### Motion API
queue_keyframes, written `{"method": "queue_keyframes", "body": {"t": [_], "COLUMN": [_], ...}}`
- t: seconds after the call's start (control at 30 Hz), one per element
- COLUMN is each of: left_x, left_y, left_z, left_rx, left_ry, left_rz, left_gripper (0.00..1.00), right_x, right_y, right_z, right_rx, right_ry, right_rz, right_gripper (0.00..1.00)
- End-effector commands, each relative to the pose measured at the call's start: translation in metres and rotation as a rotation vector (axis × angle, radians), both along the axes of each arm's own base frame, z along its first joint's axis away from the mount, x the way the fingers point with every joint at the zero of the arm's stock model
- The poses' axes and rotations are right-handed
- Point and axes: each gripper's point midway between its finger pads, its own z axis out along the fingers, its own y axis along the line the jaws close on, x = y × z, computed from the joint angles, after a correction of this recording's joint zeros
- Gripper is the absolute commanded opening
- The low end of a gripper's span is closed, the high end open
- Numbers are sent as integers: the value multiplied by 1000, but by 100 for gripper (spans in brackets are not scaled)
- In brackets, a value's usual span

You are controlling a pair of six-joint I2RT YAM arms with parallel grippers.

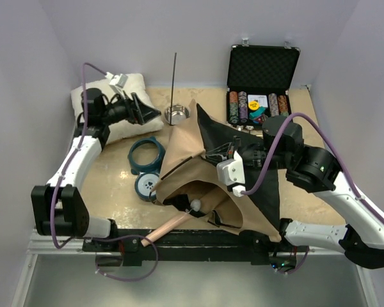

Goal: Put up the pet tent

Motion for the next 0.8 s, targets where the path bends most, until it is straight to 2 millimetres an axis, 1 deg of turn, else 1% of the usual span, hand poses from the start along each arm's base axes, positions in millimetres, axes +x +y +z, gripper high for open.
{"method": "queue_keyframes", "body": {"t": [0.0, 0.03, 0.1, 0.2, 0.27, 0.33, 0.4, 0.47, 0.5, 0.53, 0.57, 0.6, 0.63, 0.7, 0.73, 0.77], "left_x": [21, 30, 55, 82, 92, 99, 102, 103, 104, 104, 105, 104, 99, 89, 83, 75], "left_y": [-37, -39, -40, -41, -49, -59, -71, -81, -85, -89, -92, -94, -97, -96, -93, -89], "left_z": [16, 12, -6, -30, -45, -51, -59, -71, -78, -77, -73, -67, -54, -25, -11, 7], "left_rx": [-13, -22, -12, 18, 24, 33, 43, 27, 5, -21, -46, -73, -112, -172, -196, -217], "left_ry": [-142, -134, -106, -78, -44, -46, -37, 11, 34, 44, 32, 28, 3, -71, -105, -169], "left_rz": [-92, -76, -39, 16, 6, -5, -27, -57, -73, -89, -107, -122, -161, -196, -205, -218], "left_gripper": [82, 82, 82, 82, 85, 86, 86, 83, 79, 73, 66, 51, 34, 8, 0, 0], "right_x": [-5, -5, -4, -4, -3, 0, 4, 9, 11, 14, 17, 20, 23, 32, 35, 39], "right_y": [-11, -11, -12, -12, -12, -10, -8, -5, -4, -4, -3, -2, -2, -3, -3, -5], "right_z": [-40, -39, -38, -34, -32, -28, -22, -15, -11, -8, -5, -1, 3, 19, 26, 33], "right_rx": [-146, -145, -143, -136, -130, -121, -107, -85, -74, -67, -58, -48, -36, 10, 25, 35], "right_ry": [44, 44, 44, 42, 36, 29, 16, 9, 1, -5, -6, -17, -29, -47, -59, -70], "right_rz": [6, 4, -2, -7, -13, -20, -32, -51, -59, -71, -84, -96, -111, -162, -178, -201], "right_gripper": [0, 0, 0, 0, 0, 0, 0, 0, 0, 0, 0, 0, 0, 0, 0, 0]}}
